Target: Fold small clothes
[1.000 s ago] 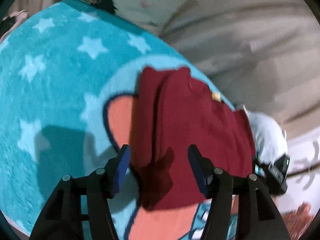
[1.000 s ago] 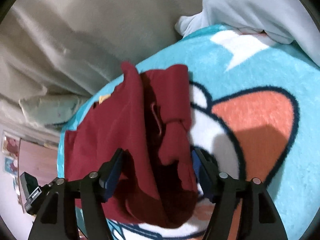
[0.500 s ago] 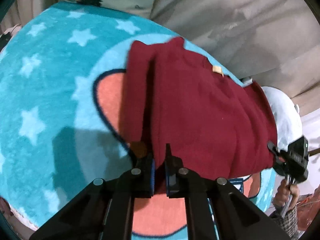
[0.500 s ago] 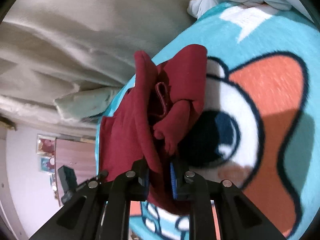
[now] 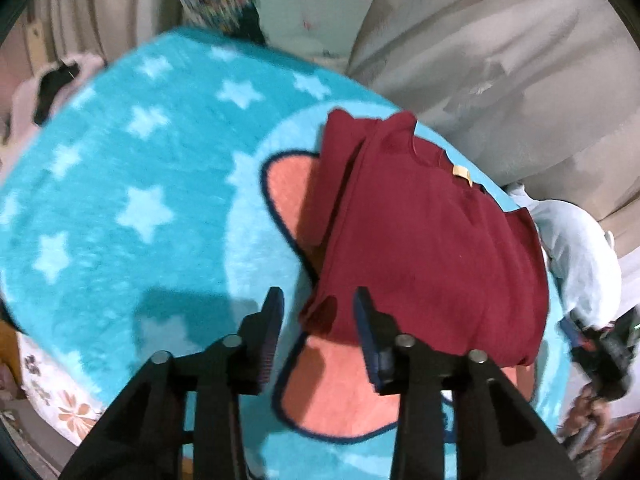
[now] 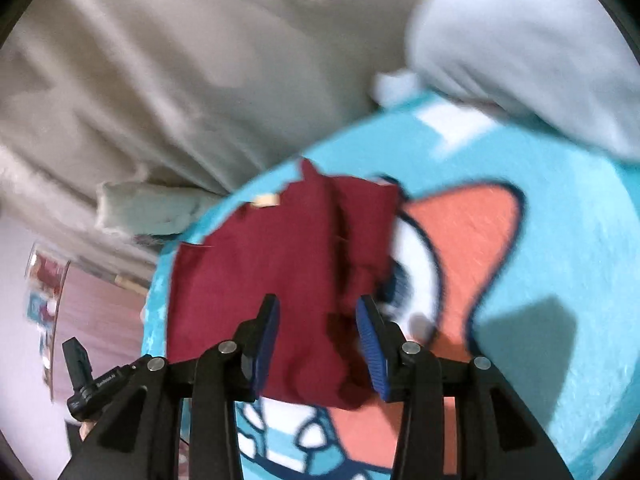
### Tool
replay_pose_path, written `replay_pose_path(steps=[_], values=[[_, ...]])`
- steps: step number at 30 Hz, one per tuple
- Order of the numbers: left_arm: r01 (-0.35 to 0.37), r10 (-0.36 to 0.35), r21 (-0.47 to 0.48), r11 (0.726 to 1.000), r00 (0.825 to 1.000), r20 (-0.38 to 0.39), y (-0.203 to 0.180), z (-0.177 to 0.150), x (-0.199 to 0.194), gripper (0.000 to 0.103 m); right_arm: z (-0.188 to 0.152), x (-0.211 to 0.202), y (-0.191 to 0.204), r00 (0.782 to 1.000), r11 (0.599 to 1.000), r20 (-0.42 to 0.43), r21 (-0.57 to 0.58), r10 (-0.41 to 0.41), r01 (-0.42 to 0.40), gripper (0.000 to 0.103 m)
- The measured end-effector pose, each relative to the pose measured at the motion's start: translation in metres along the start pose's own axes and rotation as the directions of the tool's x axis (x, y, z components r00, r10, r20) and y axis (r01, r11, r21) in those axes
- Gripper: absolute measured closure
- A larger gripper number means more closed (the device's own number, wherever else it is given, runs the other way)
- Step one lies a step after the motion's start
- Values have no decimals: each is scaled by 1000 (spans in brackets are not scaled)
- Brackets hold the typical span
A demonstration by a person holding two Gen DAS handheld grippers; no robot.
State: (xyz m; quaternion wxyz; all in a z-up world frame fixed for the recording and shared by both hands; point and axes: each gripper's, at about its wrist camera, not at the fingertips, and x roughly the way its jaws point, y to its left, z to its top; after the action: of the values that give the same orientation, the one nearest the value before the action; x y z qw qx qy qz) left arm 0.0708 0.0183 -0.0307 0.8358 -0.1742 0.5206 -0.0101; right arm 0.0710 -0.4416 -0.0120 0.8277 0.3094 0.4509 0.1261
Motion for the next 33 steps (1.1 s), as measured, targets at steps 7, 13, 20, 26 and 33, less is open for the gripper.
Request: replay_pose_path(steps=[7,13,20,26,33], values=[[-116,107,65,991,986,125,-26,-29,-45,55,-4,86,6,984,999,-175,-39,-25,18,61],[-148,139,26,989,969,203,-29,-53,-80,43,-12,63,19,995,999,-93,-45,-35,31,59],[-233,227,-4,972,944,239,-35,-69,-90,41,-38,25,27,999,999,-41,-22,-27,26,55],[-313,286,50,948,912,293,-64,-76,-92,35,-68,0,52,993,979,-4,-168,-121,118,50],[-340,286,131,931,905,314,-91,-87,-92,31,-85,-3,66,989,956,-6,-257,-146,140,49]])
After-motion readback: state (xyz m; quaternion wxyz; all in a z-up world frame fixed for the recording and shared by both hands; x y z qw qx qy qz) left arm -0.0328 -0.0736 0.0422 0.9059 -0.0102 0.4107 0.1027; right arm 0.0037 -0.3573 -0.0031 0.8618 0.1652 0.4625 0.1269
